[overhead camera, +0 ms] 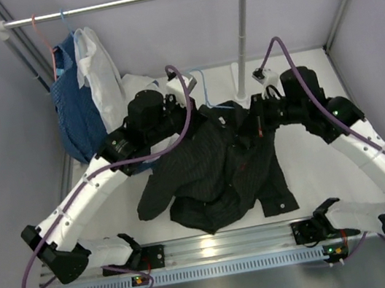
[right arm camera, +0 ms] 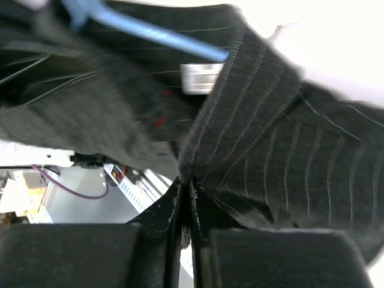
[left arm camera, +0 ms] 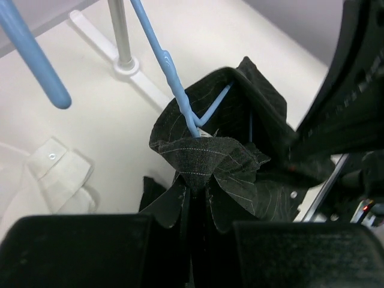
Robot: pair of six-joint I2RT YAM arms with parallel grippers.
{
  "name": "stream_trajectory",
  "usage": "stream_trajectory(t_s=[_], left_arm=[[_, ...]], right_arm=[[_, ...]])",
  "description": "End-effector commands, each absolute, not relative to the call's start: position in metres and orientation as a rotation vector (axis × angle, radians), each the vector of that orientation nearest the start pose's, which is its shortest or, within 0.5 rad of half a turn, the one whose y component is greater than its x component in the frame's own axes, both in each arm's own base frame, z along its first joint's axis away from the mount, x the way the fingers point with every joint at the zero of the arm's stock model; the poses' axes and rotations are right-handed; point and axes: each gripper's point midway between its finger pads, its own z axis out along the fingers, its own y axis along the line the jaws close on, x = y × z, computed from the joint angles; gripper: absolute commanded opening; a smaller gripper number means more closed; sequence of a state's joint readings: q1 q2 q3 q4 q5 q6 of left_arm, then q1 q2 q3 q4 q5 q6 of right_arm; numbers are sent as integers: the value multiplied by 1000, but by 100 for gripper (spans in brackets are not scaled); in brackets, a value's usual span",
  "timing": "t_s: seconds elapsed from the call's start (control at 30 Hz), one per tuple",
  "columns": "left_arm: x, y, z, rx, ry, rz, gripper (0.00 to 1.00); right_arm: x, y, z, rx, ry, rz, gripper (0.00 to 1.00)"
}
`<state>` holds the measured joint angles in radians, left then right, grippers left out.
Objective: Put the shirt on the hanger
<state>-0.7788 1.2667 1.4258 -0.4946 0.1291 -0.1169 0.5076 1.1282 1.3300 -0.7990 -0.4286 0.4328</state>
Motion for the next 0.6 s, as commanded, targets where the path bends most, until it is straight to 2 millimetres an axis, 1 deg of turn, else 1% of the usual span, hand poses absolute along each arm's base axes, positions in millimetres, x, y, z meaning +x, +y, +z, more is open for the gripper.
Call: stream_trajectory(t_s=[0.0, 0.03, 0.07, 0.1, 0.13, 0.17, 0.2, 0.23, 0.27, 0.3, 0.33, 0.37, 0.4, 0.43, 0.47, 0.5, 0.57], left_arm=[[279, -311, 403, 524, 1707, -846, 0], [281, -314, 407, 505, 1692, -860, 0], [284, -317, 413, 491, 1660, -871, 0], [285, -318, 416, 492, 1643, -876, 0], [278, -324, 418, 566, 1605, -906, 0], [273, -329, 413, 615, 1587, -927, 0], [267, -331, 423, 651, 1523, -953, 0], [255, -336, 423, 737, 1475, -985, 0], [249, -336, 424, 774, 1440, -998, 0], [241, -335, 427, 805, 1391, -1009, 0], [237, -335, 428, 836, 1360, -1011, 0], [225, -337, 429, 890, 1323, -1047, 0], [219, -338, 429, 924, 1300, -1066, 0], [211, -339, 432, 961, 1270, -1087, 0], [199, -341, 433, 1018, 1240, -1137, 0], [193, -342, 434, 1041, 1227, -1162, 0], [183, -346, 438, 1082, 1206, -1226, 0]], right_arm=[[209, 240, 336, -351, 2085, 1117, 5], [206, 241, 335, -343, 2086, 1135, 12], [203, 240, 330, -344, 2093, 1139, 22], [198, 238, 335, -350, 2075, 1145, 33], [195, 233, 335, -371, 2075, 1129, 43], [197, 223, 346, -352, 2046, 1110, 46], [195, 215, 357, -352, 2013, 1104, 49], [187, 210, 362, -398, 2010, 1121, 52], [190, 196, 389, -388, 1948, 1098, 52], [183, 196, 398, -450, 1935, 1135, 52], [180, 192, 411, -512, 1892, 1120, 56], [174, 186, 437, -536, 1831, 1111, 58], [175, 188, 446, -564, 1804, 1112, 60], [171, 190, 458, -606, 1760, 1126, 62], [174, 195, 474, -641, 1705, 1139, 62], [171, 199, 481, -681, 1676, 1171, 63], [181, 205, 489, -699, 1649, 1195, 62]])
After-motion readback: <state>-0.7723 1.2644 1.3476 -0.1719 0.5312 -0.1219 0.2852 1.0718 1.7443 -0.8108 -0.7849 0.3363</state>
